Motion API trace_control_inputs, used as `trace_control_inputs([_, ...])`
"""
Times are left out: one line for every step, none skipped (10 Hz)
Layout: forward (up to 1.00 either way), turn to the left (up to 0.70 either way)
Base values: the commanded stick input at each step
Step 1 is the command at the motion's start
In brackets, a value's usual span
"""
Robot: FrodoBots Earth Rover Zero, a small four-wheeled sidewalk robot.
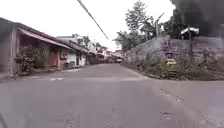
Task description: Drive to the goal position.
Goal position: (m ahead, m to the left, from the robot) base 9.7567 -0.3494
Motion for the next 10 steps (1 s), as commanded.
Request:
trace_control_inputs([1.00, 0.00])
trace_control_inputs([1.00, 0.00])
trace_control_inputs([1.00, -0.09])
trace_control_inputs([1.00, -0.24])
trace_control_inputs([1.00, -0.28])
trace_control_inputs([1.00, 0.00])
trace_control_inputs([1.00, 0.00])
trace_control_inputs([1.00, 0.00])
trace_control_inputs([1.00, 0.00])
trace_control_inputs([1.00, 0.00])
